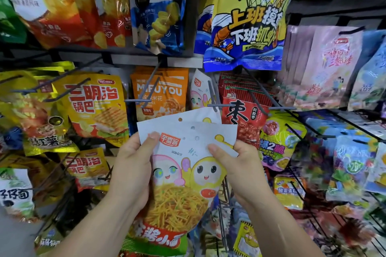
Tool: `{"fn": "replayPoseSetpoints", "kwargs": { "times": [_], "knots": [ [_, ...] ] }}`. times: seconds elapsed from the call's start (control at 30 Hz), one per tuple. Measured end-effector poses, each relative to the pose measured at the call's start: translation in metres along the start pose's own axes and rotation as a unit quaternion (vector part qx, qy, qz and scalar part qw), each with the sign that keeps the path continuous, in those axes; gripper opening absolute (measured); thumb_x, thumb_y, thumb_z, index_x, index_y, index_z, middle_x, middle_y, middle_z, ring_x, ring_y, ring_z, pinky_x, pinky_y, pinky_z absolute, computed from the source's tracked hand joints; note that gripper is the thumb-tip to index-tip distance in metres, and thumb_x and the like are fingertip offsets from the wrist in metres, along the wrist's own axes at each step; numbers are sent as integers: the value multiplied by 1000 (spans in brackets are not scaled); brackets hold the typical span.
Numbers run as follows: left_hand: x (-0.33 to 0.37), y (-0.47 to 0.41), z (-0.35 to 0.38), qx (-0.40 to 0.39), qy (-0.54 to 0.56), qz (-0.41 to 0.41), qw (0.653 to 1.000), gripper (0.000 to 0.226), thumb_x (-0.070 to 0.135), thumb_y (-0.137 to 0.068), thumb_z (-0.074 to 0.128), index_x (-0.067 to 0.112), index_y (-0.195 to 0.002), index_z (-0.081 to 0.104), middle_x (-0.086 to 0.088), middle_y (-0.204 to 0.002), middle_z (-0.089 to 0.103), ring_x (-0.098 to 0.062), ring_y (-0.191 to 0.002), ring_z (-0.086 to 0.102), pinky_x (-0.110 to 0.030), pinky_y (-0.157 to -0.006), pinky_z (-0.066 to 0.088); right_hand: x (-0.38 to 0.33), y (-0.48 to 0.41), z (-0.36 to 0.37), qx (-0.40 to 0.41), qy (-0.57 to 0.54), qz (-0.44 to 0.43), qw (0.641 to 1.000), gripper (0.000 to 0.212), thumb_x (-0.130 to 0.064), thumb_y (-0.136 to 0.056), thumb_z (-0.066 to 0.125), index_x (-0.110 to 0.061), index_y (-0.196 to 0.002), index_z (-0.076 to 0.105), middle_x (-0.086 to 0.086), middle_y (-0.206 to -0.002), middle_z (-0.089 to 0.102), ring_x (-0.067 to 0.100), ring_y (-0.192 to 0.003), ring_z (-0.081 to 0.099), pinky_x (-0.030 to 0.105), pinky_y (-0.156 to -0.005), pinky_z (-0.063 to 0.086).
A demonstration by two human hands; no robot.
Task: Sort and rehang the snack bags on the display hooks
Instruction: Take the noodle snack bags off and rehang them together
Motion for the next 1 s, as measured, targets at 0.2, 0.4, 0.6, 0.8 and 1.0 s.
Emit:
{"fn": "replayPoseSetpoints", "kwargs": {
  "times": [0.2,0.4,0.6,0.8,1.0],
  "knots": [
    [0,-1,1,-20,-18,16,1000,19,6,-99,59,18,-105,73,-12,-99,80,-31,-88,78,-35,-61,63,1,0,-12,-24,45,18,999,17,-19,-99,63,-20,-101,79,5,-100,81,30,-93,77,51,-82,63],
    [-6,-3,2,-18,-3,18,1000,17,12,-92,68,20,-105,76,-22,-107,76,-42,-101,73,-47,-77,64,-8,2,-22,-48,126,-9,991,20,-26,-101,59,-27,-104,79,-3,-113,76,19,-101,74,42,-85,63],
    [-5,-2,5,-28,34,9,999,16,20,-94,62,20,-106,72,-11,-108,79,-30,-96,77,-41,-74,64,-21,1,-28,64,96,-56,992,15,-16,-82,84,-23,-74,73,-11,-77,79,7,-72,75,29,-65,61],
    [0,-1,-3,-5,45,18,999,15,15,-100,57,16,-108,70,-10,-102,80,-26,-85,78,-36,-64,65,-15,1,-24,130,98,-68,984,15,-18,-88,79,-18,-73,77,3,-79,79,31,-78,75,56,-72,61],
    [13,-5,-27,69,-50,107,991,14,16,-102,59,22,-104,72,-1,-103,80,-24,-97,77,-42,-75,64,-25,1,-26,150,243,-140,948,25,-28,-96,69,-31,-72,62,-11,-68,65,6,-59,58,29,-53,49]
  ]
}}
Point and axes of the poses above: each hand's wrist, its own y-axis away from the middle knuckle, its own z-axis out of the palm, x = y × z, the point moved 3 cm from there along -y, towards the middle knuckle
